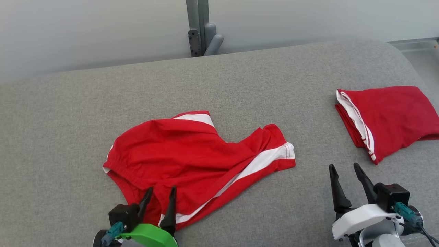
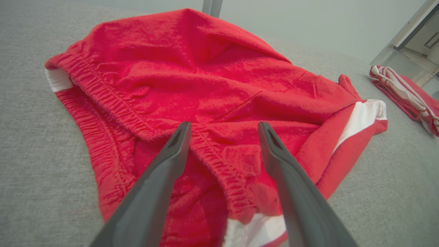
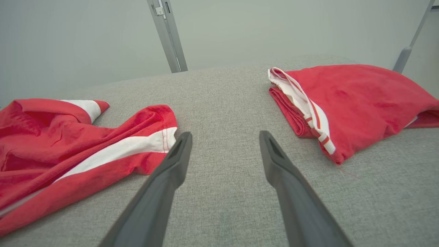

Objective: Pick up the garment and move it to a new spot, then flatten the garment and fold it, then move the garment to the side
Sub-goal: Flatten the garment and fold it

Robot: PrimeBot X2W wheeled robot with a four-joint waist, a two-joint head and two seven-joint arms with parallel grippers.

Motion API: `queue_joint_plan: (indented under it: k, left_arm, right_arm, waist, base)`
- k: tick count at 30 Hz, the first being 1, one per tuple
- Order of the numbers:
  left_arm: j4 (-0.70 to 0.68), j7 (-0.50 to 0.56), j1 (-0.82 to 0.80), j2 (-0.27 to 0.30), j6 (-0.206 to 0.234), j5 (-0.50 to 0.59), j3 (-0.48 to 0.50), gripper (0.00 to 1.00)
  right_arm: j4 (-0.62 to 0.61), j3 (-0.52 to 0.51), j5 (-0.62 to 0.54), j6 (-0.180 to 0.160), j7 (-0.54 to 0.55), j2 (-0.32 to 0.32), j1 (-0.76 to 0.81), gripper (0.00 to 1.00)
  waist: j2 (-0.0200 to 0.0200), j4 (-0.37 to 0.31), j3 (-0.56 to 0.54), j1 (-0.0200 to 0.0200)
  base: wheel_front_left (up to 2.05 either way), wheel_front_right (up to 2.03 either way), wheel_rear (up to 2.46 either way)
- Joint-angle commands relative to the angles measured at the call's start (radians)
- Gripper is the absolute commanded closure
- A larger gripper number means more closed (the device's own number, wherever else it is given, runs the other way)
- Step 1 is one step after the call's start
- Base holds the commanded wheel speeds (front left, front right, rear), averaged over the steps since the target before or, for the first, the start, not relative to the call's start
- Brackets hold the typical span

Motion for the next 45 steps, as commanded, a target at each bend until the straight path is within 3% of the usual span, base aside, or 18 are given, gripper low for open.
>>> queue_joint_plan:
  k: [1, 14, 16, 17, 19, 27, 32, 33, 35, 36, 37, 45]
  left_arm:
    - [-0.006, 0.0, -0.007, 0.005, 0.012, 0.016, 0.01, 0.0]
    - [-0.004, 0.0, 0.033, 0.005, 0.006, -0.021, -0.041, 0.0]
    - [-0.001, 0.0, 0.02, 0.004, 0.005, -0.027, -0.047, 0.22]
    - [-0.004, 0.0, 0.012, 0.004, 0.004, -0.036, -0.044, 0.52]
    - [-0.005, 0.0, -0.007, 0.004, 0.004, -0.04, -0.036, 1.0]
    - [-0.049, 0.0, -0.053, 0.004, 0.023, -0.001, 0.084, 1.0]
    - [-0.011, 0.0, -0.091, 0.006, 0.011, 0.049, 0.155, 1.0]
    - [0.001, 0.0, -0.103, 0.014, 0.01, 0.065, 0.166, 0.95]
    - [0.021, 0.0, -0.123, 0.025, 0.002, 0.084, 0.186, 0.48]
    - [0.034, 0.0, -0.131, 0.034, -0.001, 0.096, 0.195, 0.14]
    - [0.048, 0.0, -0.139, 0.043, -0.005, 0.112, 0.199, 0.0]
    - [0.105, 0.0, -0.119, 0.058, -0.027, 0.142, 0.253, 0.0]
  right_arm:
    - [-0.005, -0.005, 0.007, -0.001, -0.002, 0.004, -0.005, 0.0]
    - [-0.01, -0.003, 0.007, -0.001, -0.002, 0.009, -0.016, 0.0]
    - [-0.009, -0.003, 0.01, -0.001, -0.002, 0.009, -0.019, 0.0]
    - [-0.01, -0.003, 0.011, -0.001, -0.002, 0.009, -0.019, 0.0]
    - [-0.012, -0.007, 0.014, -0.001, -0.002, 0.01, -0.02, 0.0]
    - [-0.01, -0.014, 0.019, -0.001, -0.002, 0.007, -0.029, 0.0]
    - [-0.002, -0.01, 0.018, -0.001, -0.002, 0.008, -0.036, 0.0]
    - [-0.001, -0.008, 0.018, -0.001, -0.002, 0.008, -0.038, 0.0]
    - [0.002, -0.005, 0.02, -0.001, -0.002, 0.008, -0.04, 0.0]
    - [0.003, -0.003, 0.021, -0.001, -0.002, 0.008, -0.04, 0.0]
    - [0.004, -0.002, 0.022, -0.001, -0.002, 0.008, -0.04, 0.0]
    - [0.004, -0.003, 0.024, -0.001, -0.002, 0.01, -0.024, 0.0]
  waist:
    - [0.0071, 0.006, 0.003, 0.0]
    - [0.0071, 0.02, 0.012, 0.0]
    - [0.0071, 0.017, 0.015, 0.0]
    - [0.0071, 0.016, 0.018, 0.0]
    - [0.0071, 0.013, 0.026, 0.0]
    - [0.0071, 0.014, 0.051, 0.0]
    - [0.0071, 0.014, 0.059, 0.0]
    - [0.0071, 0.013, 0.06, 0.0]
    - [0.0071, 0.01, 0.061, 0.0]
    - [0.0071, 0.009, 0.06, 0.0]
    - [0.0071, 0.007, 0.058, 0.0]
    - [0.0071, -0.004, 0.018, 0.0]
  base:
    - [0.0, 0.0, 0.0]
    - [0.0, 0.0, 0.0]
    - [0.0, 0.0, 0.0]
    - [0.0, 0.0, 0.0]
    - [0.0, 0.0, 0.0]
    - [0.0, 0.0, 0.0]
    - [0.0, 0.0, 0.0]
    - [0.0, 0.0, 0.0]
    - [0.0, 0.0, 0.0]
    - [0.0, 0.0, 0.0]
    - [0.0, 0.0, 0.0]
    - [0.0, 0.0, 0.0]
